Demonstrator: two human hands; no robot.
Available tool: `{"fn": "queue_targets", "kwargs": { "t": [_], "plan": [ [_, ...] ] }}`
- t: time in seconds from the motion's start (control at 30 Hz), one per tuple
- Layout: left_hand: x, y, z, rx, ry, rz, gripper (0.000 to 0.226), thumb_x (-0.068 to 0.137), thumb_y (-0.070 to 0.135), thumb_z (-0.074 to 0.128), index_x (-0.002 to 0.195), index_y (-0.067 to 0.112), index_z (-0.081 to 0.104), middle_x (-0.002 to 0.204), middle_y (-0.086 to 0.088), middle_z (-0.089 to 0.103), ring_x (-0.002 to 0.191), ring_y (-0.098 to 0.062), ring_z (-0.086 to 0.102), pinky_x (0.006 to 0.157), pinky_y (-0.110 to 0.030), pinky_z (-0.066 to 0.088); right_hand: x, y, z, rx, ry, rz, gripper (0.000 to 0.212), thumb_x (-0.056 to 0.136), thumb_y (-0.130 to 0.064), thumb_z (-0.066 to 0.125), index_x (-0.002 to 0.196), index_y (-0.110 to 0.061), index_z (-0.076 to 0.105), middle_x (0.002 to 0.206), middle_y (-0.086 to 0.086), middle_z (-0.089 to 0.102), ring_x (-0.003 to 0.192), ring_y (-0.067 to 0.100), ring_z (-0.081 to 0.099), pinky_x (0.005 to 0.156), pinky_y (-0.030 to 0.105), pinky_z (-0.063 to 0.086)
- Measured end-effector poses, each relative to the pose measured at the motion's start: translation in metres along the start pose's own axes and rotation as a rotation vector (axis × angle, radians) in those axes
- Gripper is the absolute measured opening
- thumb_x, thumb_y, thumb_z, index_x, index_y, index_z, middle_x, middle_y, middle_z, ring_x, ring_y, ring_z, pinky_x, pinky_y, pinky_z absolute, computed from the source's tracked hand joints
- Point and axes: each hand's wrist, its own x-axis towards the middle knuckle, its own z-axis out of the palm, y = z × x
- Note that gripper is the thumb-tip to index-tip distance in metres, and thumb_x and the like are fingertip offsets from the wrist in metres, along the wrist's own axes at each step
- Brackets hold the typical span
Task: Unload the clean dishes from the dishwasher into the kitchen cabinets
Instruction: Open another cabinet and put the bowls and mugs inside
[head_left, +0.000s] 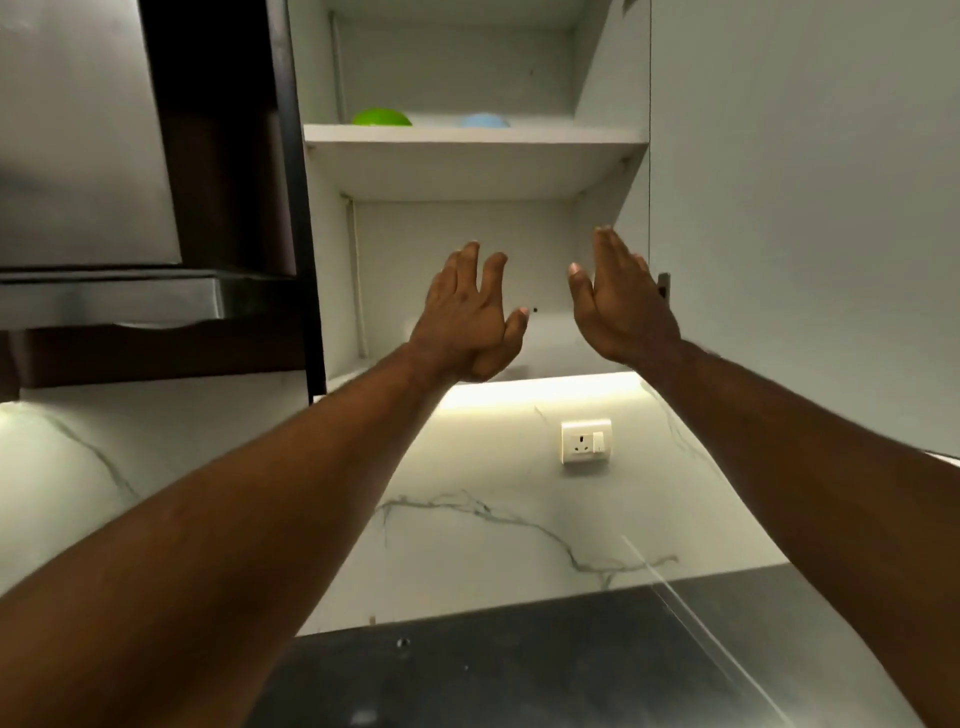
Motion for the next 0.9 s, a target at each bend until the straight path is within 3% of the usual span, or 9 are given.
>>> {"fn": "queue_targets", "kwargs": {
  "t": [0.33, 0.53, 0.7, 0.9],
  "plan": [
    [-0.087, 0.026, 0.076, -0.115, -0.103, 0.131, 0.074, 0.093, 0.051, 0.026, 0.152, 0.007, 0.021, 0.161, -0.022, 0.010, 0.149, -0.037, 0.008, 0.120, -0.044, 0.010, -0.111, 0.025, 0.003, -0.081, -0.045, 0.124, 0.058, 0.104, -0.035, 0.032, 0.153, -0.005, 0.021, 0.160, 0.011, 0.023, 0.148, 0.022, 0.019, 0.120, 0.033, 0.008],
    [-0.165, 0.047, 0.124, -0.230, -0.323, 0.147, 0.070, 0.099, 0.049, 0.031, 0.154, 0.014, 0.005, 0.163, -0.013, -0.009, 0.150, -0.030, -0.008, 0.123, -0.042, 0.000, -0.222, 0.035, 0.010, -0.213, -0.159, 0.248, 0.064, 0.100, -0.039, 0.026, 0.153, -0.003, 0.021, 0.159, 0.012, 0.023, 0.148, 0.022, 0.019, 0.123, 0.035, 0.009],
    [-0.217, 0.070, 0.148, -0.295, -0.432, 0.280, 0.072, 0.099, 0.050, 0.034, 0.154, 0.016, 0.003, 0.162, -0.011, -0.012, 0.150, -0.028, -0.012, 0.121, -0.041, -0.005, -0.301, 0.041, -0.004, -0.307, -0.333, 0.333, 0.068, 0.097, -0.041, 0.024, 0.153, -0.003, 0.018, 0.160, 0.013, 0.019, 0.149, 0.022, 0.015, 0.122, 0.035, 0.006],
    [-0.268, 0.104, 0.162, -0.463, -0.486, 0.337, 0.072, 0.098, 0.047, 0.041, 0.154, 0.015, 0.009, 0.162, -0.012, -0.007, 0.150, -0.030, -0.008, 0.120, -0.040, -0.005, -0.380, 0.029, -0.039, -0.367, -0.343, 0.485, 0.065, 0.097, -0.037, 0.030, 0.151, 0.000, 0.024, 0.158, 0.016, 0.024, 0.148, 0.025, 0.019, 0.122, 0.036, 0.009]
  ]
}}
